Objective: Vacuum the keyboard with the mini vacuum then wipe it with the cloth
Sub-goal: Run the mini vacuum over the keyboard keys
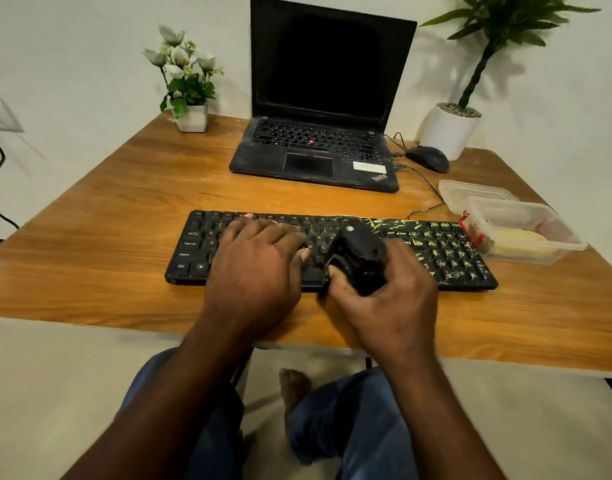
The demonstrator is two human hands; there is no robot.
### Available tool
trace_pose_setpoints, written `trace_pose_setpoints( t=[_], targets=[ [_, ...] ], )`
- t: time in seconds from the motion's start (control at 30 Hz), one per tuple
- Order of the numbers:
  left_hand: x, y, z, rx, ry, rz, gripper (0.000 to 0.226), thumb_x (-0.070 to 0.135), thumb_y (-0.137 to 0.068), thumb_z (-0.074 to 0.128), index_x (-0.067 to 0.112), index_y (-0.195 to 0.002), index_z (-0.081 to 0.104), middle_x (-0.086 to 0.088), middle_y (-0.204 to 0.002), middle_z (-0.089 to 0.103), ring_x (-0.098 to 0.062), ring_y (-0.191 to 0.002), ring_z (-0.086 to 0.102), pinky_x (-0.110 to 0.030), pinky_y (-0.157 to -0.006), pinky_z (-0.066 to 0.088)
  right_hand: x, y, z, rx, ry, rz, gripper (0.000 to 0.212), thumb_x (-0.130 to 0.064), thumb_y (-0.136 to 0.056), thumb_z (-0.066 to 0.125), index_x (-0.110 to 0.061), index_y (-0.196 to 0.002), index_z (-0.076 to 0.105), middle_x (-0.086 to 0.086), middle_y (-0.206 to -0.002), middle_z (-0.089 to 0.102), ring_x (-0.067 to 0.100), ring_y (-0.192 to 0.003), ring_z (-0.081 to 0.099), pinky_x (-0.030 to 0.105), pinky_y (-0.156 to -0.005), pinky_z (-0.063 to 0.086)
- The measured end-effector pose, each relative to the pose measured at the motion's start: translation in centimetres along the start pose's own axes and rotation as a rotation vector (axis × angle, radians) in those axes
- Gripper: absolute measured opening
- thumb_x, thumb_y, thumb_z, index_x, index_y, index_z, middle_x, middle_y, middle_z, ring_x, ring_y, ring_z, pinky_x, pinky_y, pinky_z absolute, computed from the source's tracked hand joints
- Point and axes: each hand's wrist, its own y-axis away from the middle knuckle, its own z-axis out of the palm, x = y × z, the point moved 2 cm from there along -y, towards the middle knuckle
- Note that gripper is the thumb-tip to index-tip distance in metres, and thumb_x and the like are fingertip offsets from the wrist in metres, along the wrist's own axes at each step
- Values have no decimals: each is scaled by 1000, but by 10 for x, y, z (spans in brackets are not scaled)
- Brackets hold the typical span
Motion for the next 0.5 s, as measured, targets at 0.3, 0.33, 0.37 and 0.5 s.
trace_pose_setpoints(
  t=[0.3,0.33,0.37,0.5],
  targets=[
    [4,14,1,91,0,-22,41,43,-101,43,28,-131,67,5,-128,69,-22,-121,52,-49,-104,37,0,-21,-5,-174,-116,-81,32,-32,-76,83,-29,-101,63,-17,-89,58,0,-79,59,13,-63,49],
    [5,16,2,82,4,-31,42,44,-102,41,28,-132,66,6,-130,68,-22,-122,51,-49,-103,36,-1,-27,-3,-165,-60,-107,31,-31,-76,84,-29,-97,61,-20,-85,52,0,-74,55,10,-59,42],
    [5,17,2,70,8,-41,43,44,-102,39,29,-134,65,8,-133,67,-21,-124,50,-49,-103,36,-3,-32,-1,-154,-1,-113,31,-31,-77,86,-27,-96,61,-20,-83,49,2,-72,52,9,-59,36],
    [4,18,1,64,72,-71,42,41,-102,41,29,-134,64,7,-135,65,-23,-127,47,-51,-104,36,-2,-40,-12,-462,-50,-15,39,-33,-75,88,-24,-108,69,-17,-95,63,3,-88,62,16,-70,51]
  ],
)
